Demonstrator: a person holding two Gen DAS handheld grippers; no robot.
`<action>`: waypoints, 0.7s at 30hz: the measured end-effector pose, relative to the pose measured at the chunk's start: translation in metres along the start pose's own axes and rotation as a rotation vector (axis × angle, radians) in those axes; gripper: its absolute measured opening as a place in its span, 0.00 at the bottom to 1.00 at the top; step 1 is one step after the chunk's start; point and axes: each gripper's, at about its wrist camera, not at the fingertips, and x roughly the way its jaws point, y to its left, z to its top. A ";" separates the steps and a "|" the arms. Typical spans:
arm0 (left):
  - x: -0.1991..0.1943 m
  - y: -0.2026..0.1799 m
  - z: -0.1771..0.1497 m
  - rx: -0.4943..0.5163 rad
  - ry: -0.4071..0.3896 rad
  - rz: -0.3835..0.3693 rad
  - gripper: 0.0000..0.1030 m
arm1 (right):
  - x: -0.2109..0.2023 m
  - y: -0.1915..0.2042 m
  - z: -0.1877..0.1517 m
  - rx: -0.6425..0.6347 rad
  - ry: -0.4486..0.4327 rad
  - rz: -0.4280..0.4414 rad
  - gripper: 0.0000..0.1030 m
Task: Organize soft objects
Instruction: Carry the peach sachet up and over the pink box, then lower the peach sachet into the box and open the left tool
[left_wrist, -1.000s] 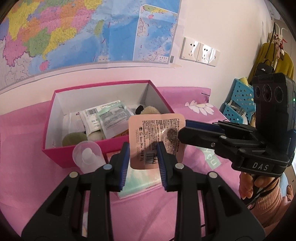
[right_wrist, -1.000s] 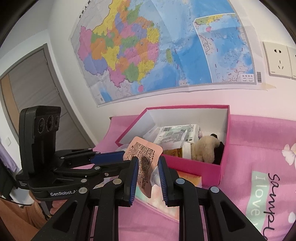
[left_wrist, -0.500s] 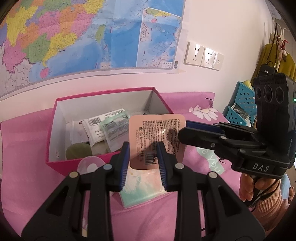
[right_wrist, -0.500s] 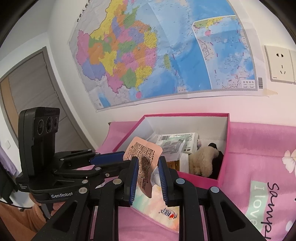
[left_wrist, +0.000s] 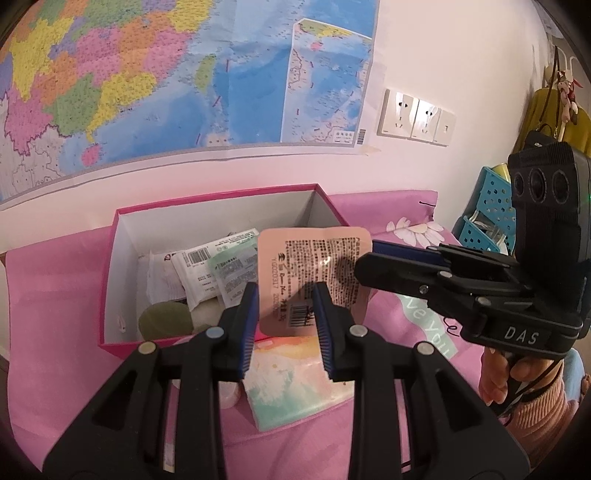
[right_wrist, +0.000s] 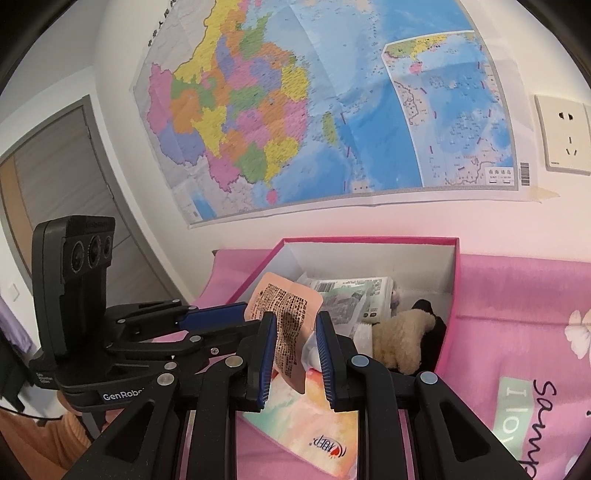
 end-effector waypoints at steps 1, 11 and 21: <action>0.000 0.000 0.000 -0.001 0.000 0.002 0.30 | 0.001 0.000 0.001 0.000 0.000 0.001 0.21; 0.008 0.009 0.010 -0.017 0.004 0.021 0.30 | 0.013 -0.006 0.011 0.013 0.001 -0.001 0.21; 0.022 0.019 0.017 -0.032 0.029 0.055 0.30 | 0.033 -0.014 0.019 0.039 0.008 -0.005 0.21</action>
